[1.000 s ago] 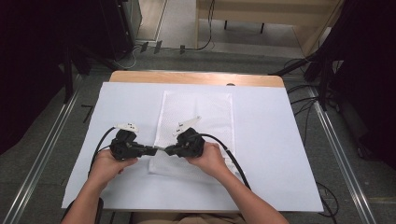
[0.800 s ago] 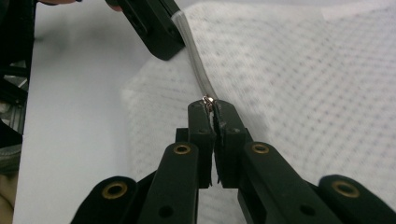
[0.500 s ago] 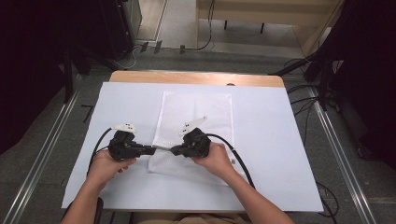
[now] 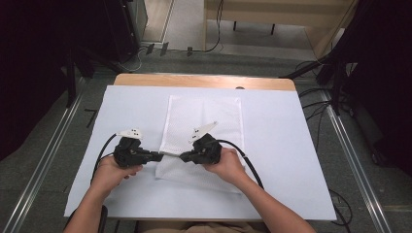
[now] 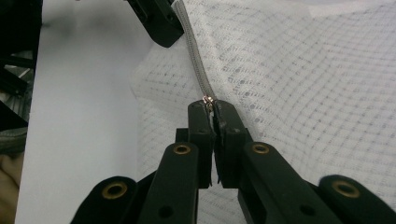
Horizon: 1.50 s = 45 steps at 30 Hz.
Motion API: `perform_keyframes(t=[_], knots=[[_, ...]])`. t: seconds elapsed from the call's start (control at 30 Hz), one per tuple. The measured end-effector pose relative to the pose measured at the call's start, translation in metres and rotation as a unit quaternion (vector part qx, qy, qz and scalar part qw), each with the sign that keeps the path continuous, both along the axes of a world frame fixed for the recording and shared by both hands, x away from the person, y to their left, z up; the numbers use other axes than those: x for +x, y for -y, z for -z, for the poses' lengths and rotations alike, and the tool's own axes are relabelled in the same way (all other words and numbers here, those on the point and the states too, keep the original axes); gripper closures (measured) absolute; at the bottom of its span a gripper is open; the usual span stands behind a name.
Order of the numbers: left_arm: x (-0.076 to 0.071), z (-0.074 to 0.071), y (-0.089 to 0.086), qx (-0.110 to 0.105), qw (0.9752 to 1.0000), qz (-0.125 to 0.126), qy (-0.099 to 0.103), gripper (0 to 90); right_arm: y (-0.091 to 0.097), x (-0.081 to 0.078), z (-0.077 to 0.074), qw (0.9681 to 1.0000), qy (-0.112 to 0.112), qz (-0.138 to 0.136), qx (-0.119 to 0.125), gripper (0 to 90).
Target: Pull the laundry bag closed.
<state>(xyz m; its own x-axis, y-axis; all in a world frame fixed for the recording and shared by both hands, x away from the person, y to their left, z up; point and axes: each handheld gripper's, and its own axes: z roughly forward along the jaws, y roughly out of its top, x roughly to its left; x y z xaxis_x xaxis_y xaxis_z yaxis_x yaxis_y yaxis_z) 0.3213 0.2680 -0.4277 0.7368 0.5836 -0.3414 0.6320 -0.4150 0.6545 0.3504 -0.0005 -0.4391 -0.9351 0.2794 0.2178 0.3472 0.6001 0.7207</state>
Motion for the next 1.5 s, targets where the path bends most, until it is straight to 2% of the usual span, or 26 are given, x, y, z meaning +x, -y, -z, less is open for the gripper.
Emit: perform_keyframes(t=[0.2, 0.33, 0.57, 0.77, 1.0, 1.5], knots=[[0.001, 0.0, -0.001, -0.001, 0.9999, -0.005, -0.009, 88.5, 0.005, -0.001, 0.003, 1.0, 0.0, 0.005, 0.001, 88.2], [0.001, 0.0, 0.001, 0.002, 1.0, 0.003, -0.005, 88.5, 0.01, -0.001, 0.005, 0.9999, -0.005, 0.009, 0.003, 88.1], [0.001, 0.0, -0.002, -0.002, 1.0, -0.005, -0.004, 88.5, 0.018, 0.001, 0.007, 0.9998, -0.003, 0.018, -0.001, 88.1], [0.001, 0.0, -0.001, 0.004, 1.0, 0.0, -0.003, 88.3, 0.022, 0.0, 0.005, 0.9998, -0.006, 0.02, -0.003, 88.1], [0.001, 0.0, -0.001, 0.0, 1.0, -0.001, -0.002, 88.3, 0.029, 0.001, 0.006, 0.9995, -0.01, 0.03, -0.003, 88.1], [0.001, 0.0, -0.002, 0.001, 1.0, 0.0, -0.004, 88.3, 0.035, -0.001, 0.005, 0.9995, -0.007, 0.03, 0.001, 88.1]])
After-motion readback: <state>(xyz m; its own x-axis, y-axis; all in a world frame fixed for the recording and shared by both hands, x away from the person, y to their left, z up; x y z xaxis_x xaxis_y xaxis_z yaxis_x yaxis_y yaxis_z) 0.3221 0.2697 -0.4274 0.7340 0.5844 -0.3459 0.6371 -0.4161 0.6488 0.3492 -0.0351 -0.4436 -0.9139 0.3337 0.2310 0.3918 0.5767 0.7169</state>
